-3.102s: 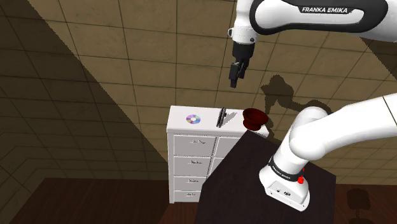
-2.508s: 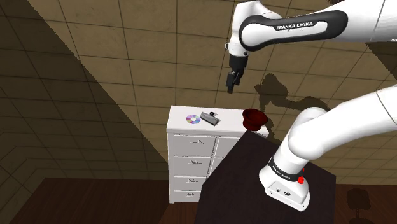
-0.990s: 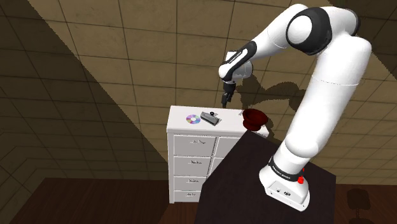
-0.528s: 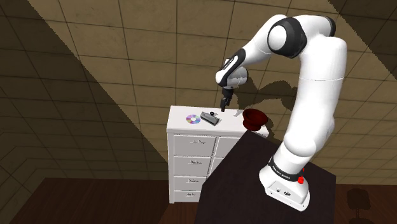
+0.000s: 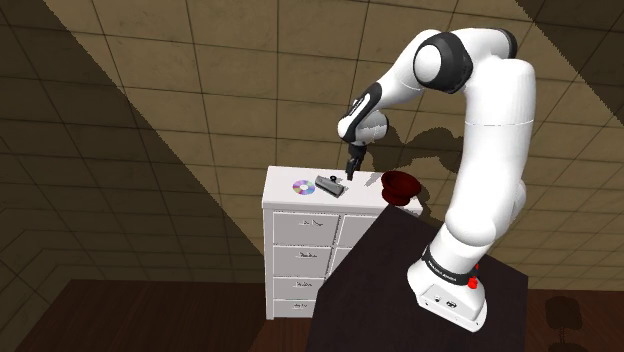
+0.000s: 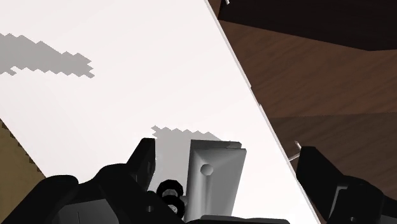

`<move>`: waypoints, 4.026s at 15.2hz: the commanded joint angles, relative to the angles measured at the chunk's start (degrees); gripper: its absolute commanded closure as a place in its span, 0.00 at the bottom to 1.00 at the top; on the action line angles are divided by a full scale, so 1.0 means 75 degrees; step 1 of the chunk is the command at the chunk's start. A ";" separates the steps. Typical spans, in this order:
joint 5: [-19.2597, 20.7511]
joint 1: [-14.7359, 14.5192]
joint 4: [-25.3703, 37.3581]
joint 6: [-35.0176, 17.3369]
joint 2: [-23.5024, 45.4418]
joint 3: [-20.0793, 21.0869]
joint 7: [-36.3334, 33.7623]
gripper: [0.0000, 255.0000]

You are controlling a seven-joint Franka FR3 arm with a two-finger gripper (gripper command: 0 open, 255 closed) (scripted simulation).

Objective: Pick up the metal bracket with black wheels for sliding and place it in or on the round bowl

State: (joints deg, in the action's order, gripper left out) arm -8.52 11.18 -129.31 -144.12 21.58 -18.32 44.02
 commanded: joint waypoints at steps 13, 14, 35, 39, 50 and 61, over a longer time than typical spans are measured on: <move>-0.0001 0.0000 -0.0002 -0.0004 0.0002 0.0001 0.0000 1.00; -0.0001 0.0000 -0.0002 -0.0004 0.0002 0.0001 0.0000 0.00; -0.1047 -0.0470 0.1724 -0.2395 0.3086 0.0573 -0.2068 0.00; -0.1047 -0.0470 0.1724 -0.2394 0.3085 0.0573 -0.2068 0.00; -0.1028 -0.0501 0.1673 -0.2341 0.2985 0.0536 -0.2078 1.00; -0.0736 -0.0874 0.1226 -0.1679 0.1908 0.0079 -0.2240 1.00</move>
State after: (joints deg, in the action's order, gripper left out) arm -14.31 4.88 -119.82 -157.27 36.73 -17.35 27.34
